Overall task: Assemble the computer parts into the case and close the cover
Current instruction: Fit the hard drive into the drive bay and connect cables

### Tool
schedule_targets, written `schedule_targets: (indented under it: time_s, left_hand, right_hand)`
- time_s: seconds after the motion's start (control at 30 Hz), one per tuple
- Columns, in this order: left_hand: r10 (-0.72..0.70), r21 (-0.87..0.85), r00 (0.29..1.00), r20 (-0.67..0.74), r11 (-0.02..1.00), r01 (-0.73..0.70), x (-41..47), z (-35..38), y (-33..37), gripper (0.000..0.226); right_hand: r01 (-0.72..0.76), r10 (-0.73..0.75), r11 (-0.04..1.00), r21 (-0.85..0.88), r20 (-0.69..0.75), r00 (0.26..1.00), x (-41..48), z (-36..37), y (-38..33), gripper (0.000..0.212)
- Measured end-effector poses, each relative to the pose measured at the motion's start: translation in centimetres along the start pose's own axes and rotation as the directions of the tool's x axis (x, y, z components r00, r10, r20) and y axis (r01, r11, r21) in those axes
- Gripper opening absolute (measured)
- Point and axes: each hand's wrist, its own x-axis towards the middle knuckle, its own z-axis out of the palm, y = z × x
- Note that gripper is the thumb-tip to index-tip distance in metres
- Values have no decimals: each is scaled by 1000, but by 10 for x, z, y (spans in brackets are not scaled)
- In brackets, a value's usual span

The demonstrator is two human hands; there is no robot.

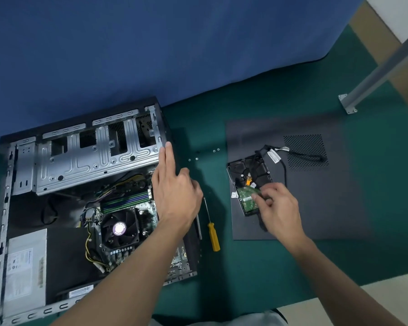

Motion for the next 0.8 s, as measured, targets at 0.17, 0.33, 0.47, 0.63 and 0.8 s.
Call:
schedule_targets:
  time_s: [0.17, 0.33, 0.47, 0.63, 0.8]
  left_hand:
    - [143, 28, 984, -107, 990, -141, -5, -6, 5, 24]
    - [311, -225, 950, 34, 928, -296, -20, -19, 34, 36]
    - [78, -869, 900, 428, 309, 387, -28, -37, 82, 20]
    - [-52, -870, 907, 417, 267, 415, -33, -30, 89, 9]
    - [-13, -751, 949, 314, 608, 257, -36, -18, 70, 12]
  right_hand:
    - [-164, 190, 902, 400, -27, 981, 5, -29, -35, 17]
    - [-90, 146, 751, 654, -32, 989, -7, -49, -53, 10]
    - [-40, 102, 726, 687, -50, 994, -23, -47, -52, 21]
    - [-131, 101, 739, 661, 84, 991, -40, -39, -39, 21]
    - [-324, 36, 606, 727, 381, 924, -20, -20, -40, 9]
